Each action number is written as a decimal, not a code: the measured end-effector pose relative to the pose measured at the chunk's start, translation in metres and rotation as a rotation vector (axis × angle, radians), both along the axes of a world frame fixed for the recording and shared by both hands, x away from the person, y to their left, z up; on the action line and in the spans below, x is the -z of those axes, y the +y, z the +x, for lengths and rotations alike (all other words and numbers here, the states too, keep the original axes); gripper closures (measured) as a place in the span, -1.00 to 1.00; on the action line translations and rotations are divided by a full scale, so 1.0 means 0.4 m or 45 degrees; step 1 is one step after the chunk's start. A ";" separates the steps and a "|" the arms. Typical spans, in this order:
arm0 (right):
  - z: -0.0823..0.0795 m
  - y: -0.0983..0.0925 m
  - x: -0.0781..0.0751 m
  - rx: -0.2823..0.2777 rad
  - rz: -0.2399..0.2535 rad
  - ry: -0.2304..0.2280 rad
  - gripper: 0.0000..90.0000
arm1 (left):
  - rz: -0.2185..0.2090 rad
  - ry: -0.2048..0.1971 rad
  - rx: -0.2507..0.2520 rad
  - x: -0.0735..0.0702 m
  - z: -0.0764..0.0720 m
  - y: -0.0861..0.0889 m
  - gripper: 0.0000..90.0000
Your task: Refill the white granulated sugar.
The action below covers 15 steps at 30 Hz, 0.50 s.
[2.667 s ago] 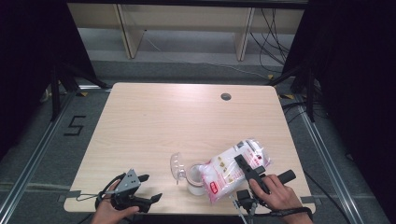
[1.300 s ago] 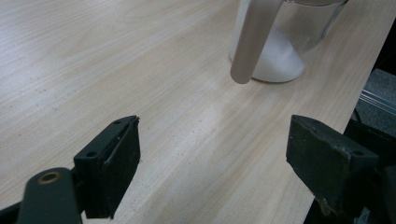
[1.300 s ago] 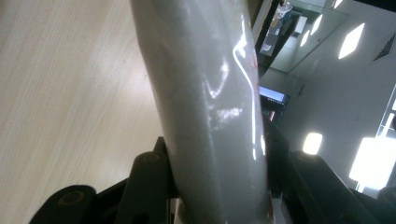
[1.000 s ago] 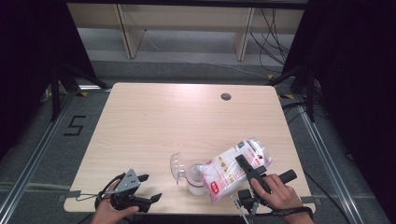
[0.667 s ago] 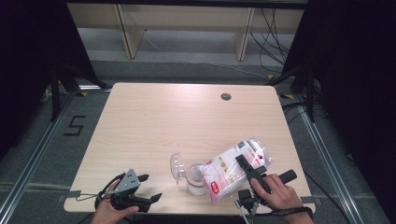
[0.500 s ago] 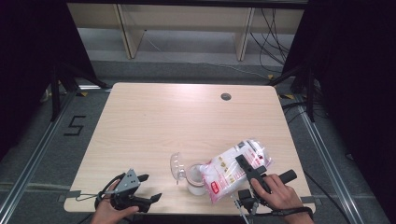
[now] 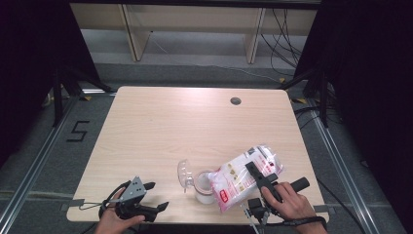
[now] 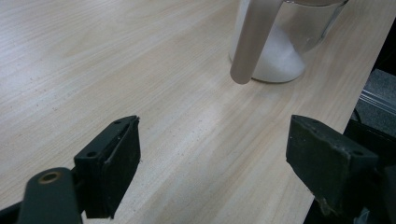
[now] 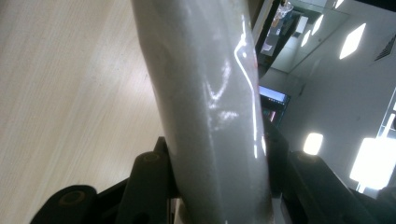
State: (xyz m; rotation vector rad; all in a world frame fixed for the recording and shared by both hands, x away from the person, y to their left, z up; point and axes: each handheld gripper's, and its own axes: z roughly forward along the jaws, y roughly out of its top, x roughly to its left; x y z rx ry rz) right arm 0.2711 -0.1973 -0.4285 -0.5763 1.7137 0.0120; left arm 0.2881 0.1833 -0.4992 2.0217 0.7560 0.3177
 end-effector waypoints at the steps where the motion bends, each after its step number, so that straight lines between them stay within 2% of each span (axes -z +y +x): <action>1: 0.000 0.000 0.000 0.001 0.000 0.002 0.44 | 0.011 -0.004 0.007 0.000 0.001 0.002 -0.61; 2: 0.000 0.000 0.000 0.001 0.000 0.002 0.44 | 0.015 -0.004 0.009 -0.001 0.001 0.002 -0.61; 3: 0.000 0.000 0.000 0.001 0.001 0.001 0.44 | 0.000 0.016 -0.009 0.000 -0.002 0.000 -0.61; 6: -0.004 -0.004 0.005 0.033 0.029 0.016 0.44 | -0.008 0.014 -0.012 0.001 -0.002 -0.001 -0.61; 7: -0.001 -0.001 0.001 0.010 0.005 0.009 0.44 | 0.002 0.014 -0.007 0.000 -0.002 0.000 -0.61; 9: -0.004 -0.004 0.004 0.033 0.028 0.015 0.44 | 0.000 0.017 -0.010 0.000 -0.002 0.000 -0.61; 15: -0.003 -0.004 0.004 0.032 0.026 0.015 0.44 | -0.002 0.014 -0.008 0.000 -0.002 0.000 -0.61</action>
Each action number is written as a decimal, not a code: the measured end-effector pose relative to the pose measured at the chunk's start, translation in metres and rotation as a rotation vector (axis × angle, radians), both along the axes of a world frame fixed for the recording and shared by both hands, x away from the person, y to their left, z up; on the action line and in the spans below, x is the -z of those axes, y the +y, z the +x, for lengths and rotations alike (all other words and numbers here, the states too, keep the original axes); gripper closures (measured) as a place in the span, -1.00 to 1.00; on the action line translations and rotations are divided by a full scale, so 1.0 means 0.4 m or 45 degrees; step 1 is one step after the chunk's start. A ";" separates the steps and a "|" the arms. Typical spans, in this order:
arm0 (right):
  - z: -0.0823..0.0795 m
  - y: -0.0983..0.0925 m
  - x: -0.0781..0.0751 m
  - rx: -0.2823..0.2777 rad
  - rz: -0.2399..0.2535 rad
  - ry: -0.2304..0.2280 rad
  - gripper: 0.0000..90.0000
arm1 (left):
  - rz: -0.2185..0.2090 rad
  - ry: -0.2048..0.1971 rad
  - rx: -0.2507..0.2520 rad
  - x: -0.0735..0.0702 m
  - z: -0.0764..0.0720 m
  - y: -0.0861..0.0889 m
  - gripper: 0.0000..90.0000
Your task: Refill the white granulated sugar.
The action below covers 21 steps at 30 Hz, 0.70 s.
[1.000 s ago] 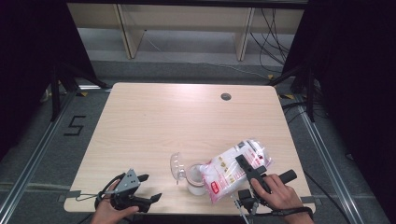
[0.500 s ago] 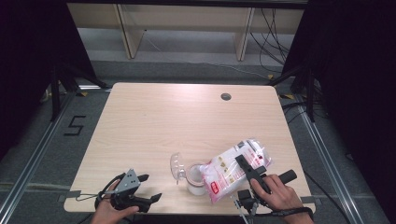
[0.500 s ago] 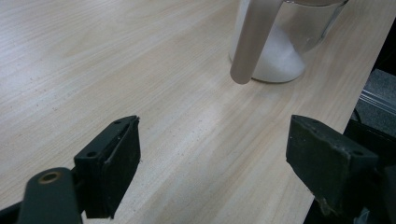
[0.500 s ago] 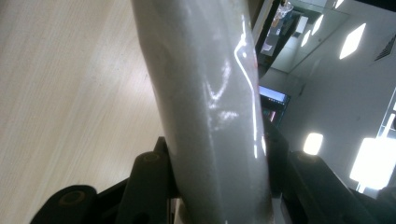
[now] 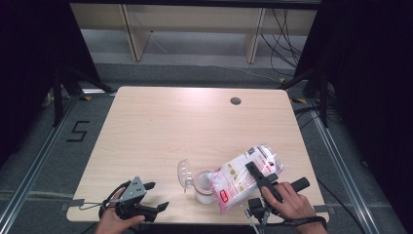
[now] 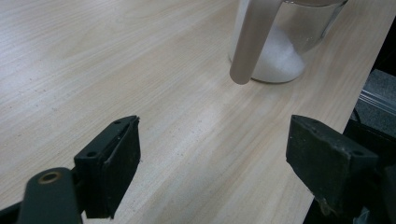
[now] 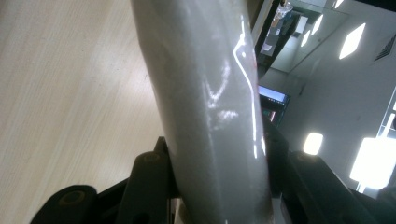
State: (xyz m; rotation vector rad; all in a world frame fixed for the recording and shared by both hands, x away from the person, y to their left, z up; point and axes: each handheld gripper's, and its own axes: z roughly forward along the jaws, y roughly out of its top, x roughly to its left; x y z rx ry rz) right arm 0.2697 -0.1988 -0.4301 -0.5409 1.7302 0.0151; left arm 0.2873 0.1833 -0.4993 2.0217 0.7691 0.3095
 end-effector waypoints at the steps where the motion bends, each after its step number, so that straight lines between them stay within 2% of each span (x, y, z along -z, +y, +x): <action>1: 0.000 0.000 0.000 0.000 0.002 0.000 0.44 | 0.003 0.002 0.000 0.000 0.000 0.000 -0.61; 10: -0.001 0.000 -0.001 0.002 0.000 -0.002 0.44 | 0.016 -0.017 0.016 -0.002 0.003 0.002 -0.61; 14: 0.001 0.004 -0.005 -0.030 -0.030 -0.017 0.44 | 0.016 -0.017 0.015 -0.001 0.003 0.002 -0.61; 15: -0.001 0.003 -0.004 -0.008 -0.022 -0.002 0.44 | 0.015 -0.017 0.014 -0.001 0.003 0.002 -0.61; 16: 0.000 0.005 -0.007 -0.031 -0.031 -0.022 0.44 | 0.015 -0.017 0.015 -0.001 0.003 0.002 -0.61; 21: -0.002 0.004 -0.007 -0.019 -0.025 -0.021 0.44 | 0.013 -0.022 0.016 0.000 0.003 0.002 -0.61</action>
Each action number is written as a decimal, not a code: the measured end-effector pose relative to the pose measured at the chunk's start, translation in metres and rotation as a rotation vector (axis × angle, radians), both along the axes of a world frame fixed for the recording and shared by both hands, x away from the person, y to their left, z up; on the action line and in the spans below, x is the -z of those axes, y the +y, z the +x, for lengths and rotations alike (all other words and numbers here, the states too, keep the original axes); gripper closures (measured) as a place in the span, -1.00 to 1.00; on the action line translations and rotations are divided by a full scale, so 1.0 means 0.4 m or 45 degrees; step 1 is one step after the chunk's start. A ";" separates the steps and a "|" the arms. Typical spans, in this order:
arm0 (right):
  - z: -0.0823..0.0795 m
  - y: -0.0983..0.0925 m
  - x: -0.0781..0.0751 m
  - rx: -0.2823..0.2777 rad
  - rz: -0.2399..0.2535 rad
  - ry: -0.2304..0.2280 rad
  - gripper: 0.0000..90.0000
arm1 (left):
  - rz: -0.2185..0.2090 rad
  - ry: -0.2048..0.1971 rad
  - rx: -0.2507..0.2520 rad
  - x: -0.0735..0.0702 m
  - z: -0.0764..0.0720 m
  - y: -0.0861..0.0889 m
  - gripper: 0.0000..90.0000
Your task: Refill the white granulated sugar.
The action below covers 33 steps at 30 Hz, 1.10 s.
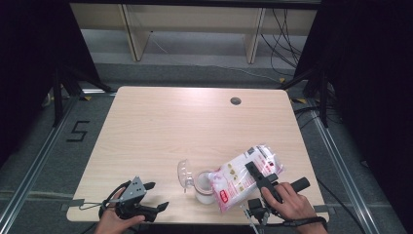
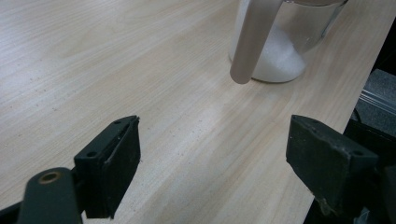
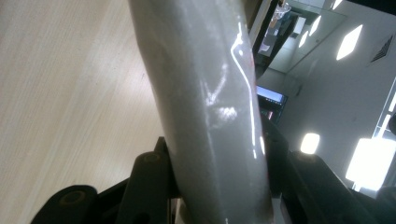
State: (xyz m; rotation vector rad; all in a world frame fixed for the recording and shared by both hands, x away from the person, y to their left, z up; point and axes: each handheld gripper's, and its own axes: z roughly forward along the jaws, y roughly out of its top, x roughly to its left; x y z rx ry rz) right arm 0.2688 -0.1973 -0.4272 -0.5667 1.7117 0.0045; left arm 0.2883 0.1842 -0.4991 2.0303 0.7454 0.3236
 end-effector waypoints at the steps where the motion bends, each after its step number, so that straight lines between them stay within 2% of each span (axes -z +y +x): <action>1: 0.001 0.001 -0.002 -0.011 -0.010 -0.003 0.44 | 0.003 0.002 0.000 -0.001 0.000 0.000 -0.61; 8: -0.003 -0.001 0.002 0.018 0.011 0.007 0.45 | 0.000 0.005 -0.002 -0.001 0.000 0.000 -0.61; 11: -0.004 0.001 -0.001 0.027 -0.003 0.012 0.45 | -0.005 0.000 -0.001 -0.001 0.000 0.000 -0.61; 14: -0.004 0.002 0.001 0.013 0.006 0.002 0.45 | 0.000 0.004 -0.002 -0.002 0.000 0.000 -0.61; 15: -0.005 0.002 0.000 0.013 0.005 0.002 0.45 | -0.013 0.023 -0.019 0.000 -0.002 -0.002 -0.61; 19: -0.005 0.002 0.000 0.012 0.008 0.002 0.45 | -0.007 0.000 -0.001 -0.001 0.000 0.000 -0.61; 20: -0.005 0.002 0.000 0.011 0.004 0.004 0.45 | -0.022 0.022 -0.021 0.000 -0.003 -0.002 -0.61; 24: -0.004 0.002 -0.001 0.020 -0.002 0.015 0.45 | 0.002 0.003 0.000 -0.002 0.000 0.000 -0.61; 29: -0.003 0.000 0.001 0.010 0.008 0.008 0.45 | -0.012 0.022 -0.019 -0.001 -0.003 -0.002 -0.61; 31: -0.005 0.001 -0.001 0.022 -0.001 0.015 0.45 | 0.002 0.002 0.000 -0.002 0.000 0.000 -0.61; 33: -0.005 0.001 -0.002 0.020 -0.002 0.014 0.45 | -0.022 0.026 -0.025 0.001 -0.003 -0.004 -0.61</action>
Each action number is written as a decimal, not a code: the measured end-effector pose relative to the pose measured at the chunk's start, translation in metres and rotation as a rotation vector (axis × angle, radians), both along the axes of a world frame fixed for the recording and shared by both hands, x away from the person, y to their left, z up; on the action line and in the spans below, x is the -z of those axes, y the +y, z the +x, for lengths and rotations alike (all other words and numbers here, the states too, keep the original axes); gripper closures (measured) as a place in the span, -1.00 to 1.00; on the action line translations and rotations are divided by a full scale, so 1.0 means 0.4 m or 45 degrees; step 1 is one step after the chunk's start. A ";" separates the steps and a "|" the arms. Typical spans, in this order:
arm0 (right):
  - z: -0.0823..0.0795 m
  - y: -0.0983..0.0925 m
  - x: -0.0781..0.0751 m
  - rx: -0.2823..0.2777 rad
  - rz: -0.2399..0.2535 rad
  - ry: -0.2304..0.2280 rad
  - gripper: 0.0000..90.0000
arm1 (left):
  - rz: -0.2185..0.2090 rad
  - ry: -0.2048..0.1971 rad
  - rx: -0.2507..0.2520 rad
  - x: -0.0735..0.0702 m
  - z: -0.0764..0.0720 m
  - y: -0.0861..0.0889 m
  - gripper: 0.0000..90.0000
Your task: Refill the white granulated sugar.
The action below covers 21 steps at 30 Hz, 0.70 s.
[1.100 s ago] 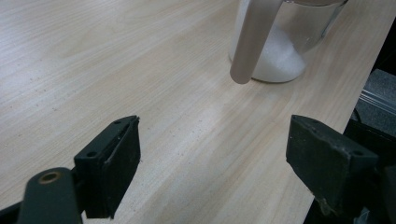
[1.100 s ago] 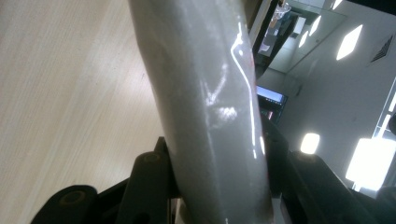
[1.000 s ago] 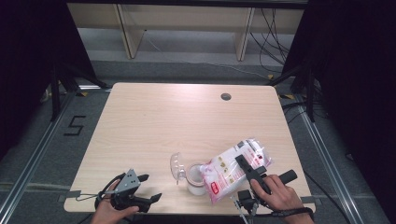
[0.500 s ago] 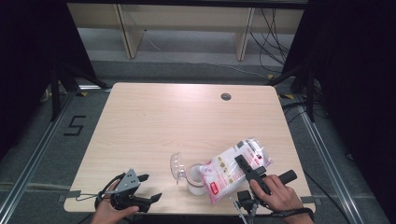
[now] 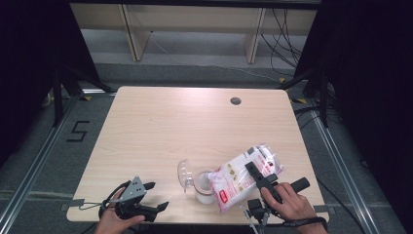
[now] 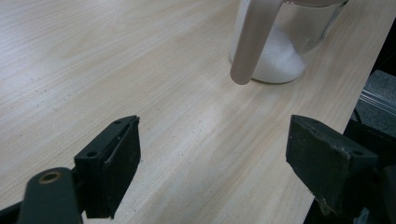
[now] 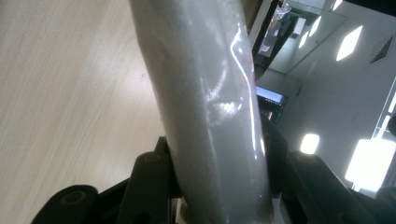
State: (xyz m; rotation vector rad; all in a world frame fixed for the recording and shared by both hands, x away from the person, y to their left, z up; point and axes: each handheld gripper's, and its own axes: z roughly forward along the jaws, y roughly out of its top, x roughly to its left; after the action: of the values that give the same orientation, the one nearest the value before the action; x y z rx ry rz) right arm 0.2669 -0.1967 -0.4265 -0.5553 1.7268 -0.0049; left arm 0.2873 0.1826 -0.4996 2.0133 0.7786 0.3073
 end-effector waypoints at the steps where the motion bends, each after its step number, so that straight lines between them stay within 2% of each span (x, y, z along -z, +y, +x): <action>1: 0.000 -0.001 0.000 0.001 0.003 0.002 0.45 | 0.019 -0.001 0.006 -0.001 0.001 0.002 -0.61; 2: 0.001 -0.001 0.001 -0.008 0.007 -0.001 0.45 | 0.006 -0.002 0.002 0.000 0.000 0.000 -0.61; 5: 0.002 -0.002 0.003 -0.009 0.016 -0.004 0.45 | 0.025 -0.022 0.024 -0.003 0.003 0.003 -0.61; 6: 0.001 -0.002 0.003 -0.008 0.016 -0.003 0.45 | 0.006 -0.002 0.002 -0.001 0.000 0.001 -0.61; 8: 0.001 -0.002 0.003 -0.009 0.014 -0.002 0.45 | -0.002 -0.003 0.002 0.001 -0.001 0.001 -0.61; 10: 0.000 -0.001 0.001 -0.001 0.003 0.003 0.45 | 0.019 -0.007 0.013 -0.002 0.000 0.002 -0.61; 13: 0.001 -0.002 0.003 -0.009 0.014 -0.003 0.45 | 0.008 -0.003 0.009 -0.001 -0.001 0.001 -0.61; 15: 0.003 -0.001 0.001 -0.023 0.000 -0.006 0.45 | 0.006 -0.015 0.003 -0.001 -0.001 0.002 -0.61; 17: 0.002 -0.001 0.001 -0.023 -0.001 -0.005 0.45 | 0.034 -0.012 -0.006 -0.002 0.001 0.006 -0.61; 19: 0.000 -0.002 0.001 0.000 0.003 0.004 0.45 | -0.009 -0.006 -0.002 0.000 0.000 0.001 -0.61; 21: 0.000 -0.002 0.001 -0.002 0.003 0.004 0.45 | 0.015 -0.014 0.011 -0.002 0.000 0.003 -0.60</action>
State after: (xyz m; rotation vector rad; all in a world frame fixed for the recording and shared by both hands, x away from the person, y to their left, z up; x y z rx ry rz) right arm 0.2670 -0.1974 -0.4267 -0.5556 1.7288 -0.0010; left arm 0.2875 0.1836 -0.4987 2.0241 0.7624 0.3181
